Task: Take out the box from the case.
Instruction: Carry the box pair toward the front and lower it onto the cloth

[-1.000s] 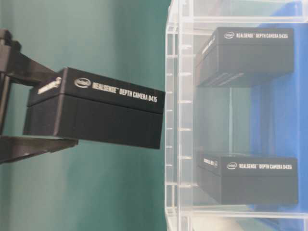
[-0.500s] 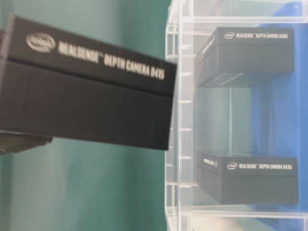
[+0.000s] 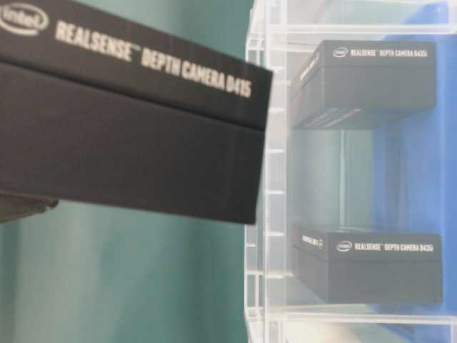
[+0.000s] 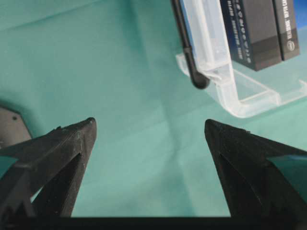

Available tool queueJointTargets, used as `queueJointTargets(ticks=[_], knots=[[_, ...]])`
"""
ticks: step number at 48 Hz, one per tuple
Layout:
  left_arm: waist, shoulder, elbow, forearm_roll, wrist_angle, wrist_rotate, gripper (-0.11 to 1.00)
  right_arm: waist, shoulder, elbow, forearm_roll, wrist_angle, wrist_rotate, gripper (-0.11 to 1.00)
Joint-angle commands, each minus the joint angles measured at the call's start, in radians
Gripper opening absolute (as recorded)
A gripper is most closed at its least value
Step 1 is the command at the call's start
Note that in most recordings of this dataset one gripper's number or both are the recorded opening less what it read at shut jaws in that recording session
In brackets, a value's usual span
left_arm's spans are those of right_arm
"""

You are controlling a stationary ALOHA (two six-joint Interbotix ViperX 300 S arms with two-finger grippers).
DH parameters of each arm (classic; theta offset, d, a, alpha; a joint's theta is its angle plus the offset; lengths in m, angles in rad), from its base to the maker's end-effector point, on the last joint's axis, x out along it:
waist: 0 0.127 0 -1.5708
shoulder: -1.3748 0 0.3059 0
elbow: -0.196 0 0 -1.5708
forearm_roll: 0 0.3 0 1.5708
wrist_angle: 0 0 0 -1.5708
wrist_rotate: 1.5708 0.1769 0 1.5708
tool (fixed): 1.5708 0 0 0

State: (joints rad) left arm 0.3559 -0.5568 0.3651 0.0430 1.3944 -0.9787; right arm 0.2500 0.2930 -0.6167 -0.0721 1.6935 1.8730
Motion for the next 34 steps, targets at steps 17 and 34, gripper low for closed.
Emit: queueJointTargets(ticks=[17, 34], knots=[[-0.018, -0.009, -0.011, 0.002, -0.003, -0.012, 0.97, 0.000, -0.021, -0.020, -0.003, 0.000, 0.005, 0.67], [-0.046, -0.009, -0.011, 0.002, -0.003, -0.026, 0.97, 0.000, 0.002, 0.098, -0.003, -0.029, 0.006, 0.67]])
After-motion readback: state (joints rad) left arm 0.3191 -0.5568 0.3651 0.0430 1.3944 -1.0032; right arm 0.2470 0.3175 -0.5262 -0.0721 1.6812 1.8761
